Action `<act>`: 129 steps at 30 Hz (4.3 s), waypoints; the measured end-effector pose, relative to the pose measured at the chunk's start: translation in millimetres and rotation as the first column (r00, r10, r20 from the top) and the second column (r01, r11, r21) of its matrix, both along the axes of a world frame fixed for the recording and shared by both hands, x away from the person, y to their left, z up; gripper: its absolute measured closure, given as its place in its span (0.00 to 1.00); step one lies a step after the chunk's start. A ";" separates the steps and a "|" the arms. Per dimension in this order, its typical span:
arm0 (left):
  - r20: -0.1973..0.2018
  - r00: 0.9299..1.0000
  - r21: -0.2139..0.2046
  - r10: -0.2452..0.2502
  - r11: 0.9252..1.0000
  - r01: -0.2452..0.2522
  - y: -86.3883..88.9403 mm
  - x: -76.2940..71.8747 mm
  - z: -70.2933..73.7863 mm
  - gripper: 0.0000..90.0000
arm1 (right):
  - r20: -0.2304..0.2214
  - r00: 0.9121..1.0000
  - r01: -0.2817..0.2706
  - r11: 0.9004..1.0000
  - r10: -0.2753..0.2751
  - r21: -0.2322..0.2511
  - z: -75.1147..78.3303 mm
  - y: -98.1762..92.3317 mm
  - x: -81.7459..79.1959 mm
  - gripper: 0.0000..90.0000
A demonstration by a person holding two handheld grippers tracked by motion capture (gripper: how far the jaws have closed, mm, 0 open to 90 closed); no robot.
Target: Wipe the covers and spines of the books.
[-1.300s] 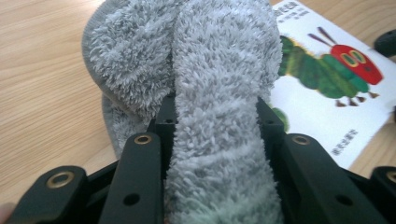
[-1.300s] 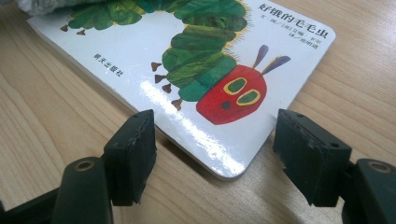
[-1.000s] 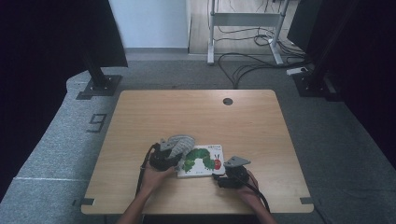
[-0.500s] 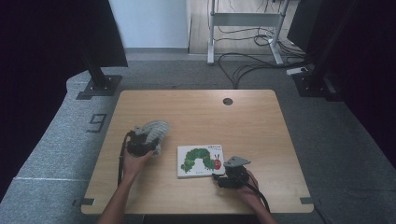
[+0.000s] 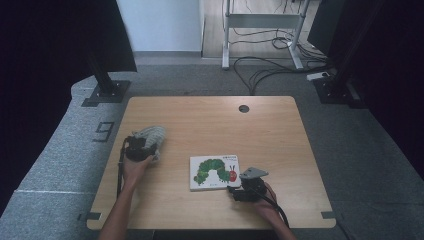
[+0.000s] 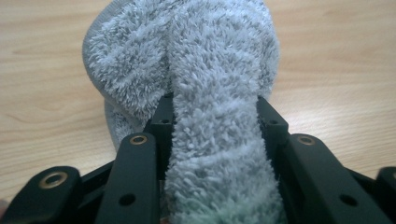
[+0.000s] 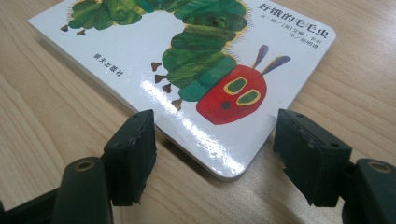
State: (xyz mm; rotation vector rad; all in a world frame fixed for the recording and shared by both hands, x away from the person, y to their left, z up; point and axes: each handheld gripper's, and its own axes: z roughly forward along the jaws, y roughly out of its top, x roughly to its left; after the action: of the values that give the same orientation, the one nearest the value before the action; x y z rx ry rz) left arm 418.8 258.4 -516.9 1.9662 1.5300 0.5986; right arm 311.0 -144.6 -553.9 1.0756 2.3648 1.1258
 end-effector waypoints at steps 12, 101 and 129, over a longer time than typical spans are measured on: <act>0.038 0.999 -0.016 -0.008 1.000 0.009 -1.8 -8.5 9.9 0.34 | 0.001 1.000 -0.001 1.000 0.001 0.000 0.0 -0.2 0.3 0.33; -0.040 0.909 -0.002 -0.414 0.910 0.414 -145.1 -110.4 -27.9 0.12 | -0.111 0.993 0.047 0.983 -0.028 0.178 8.5 -7.6 7.7 0.30; -0.040 0.910 0.000 -0.414 0.910 0.414 -145.2 -111.0 -27.9 0.12 | -0.212 0.971 0.157 0.960 -0.108 0.230 4.5 -7.7 16.5 0.31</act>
State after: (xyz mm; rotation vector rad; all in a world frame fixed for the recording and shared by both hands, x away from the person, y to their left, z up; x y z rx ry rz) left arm 307.8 113.2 -544.8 2.2309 1.0768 0.3862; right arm 327.5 -152.3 -549.4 1.4716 2.2967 1.3442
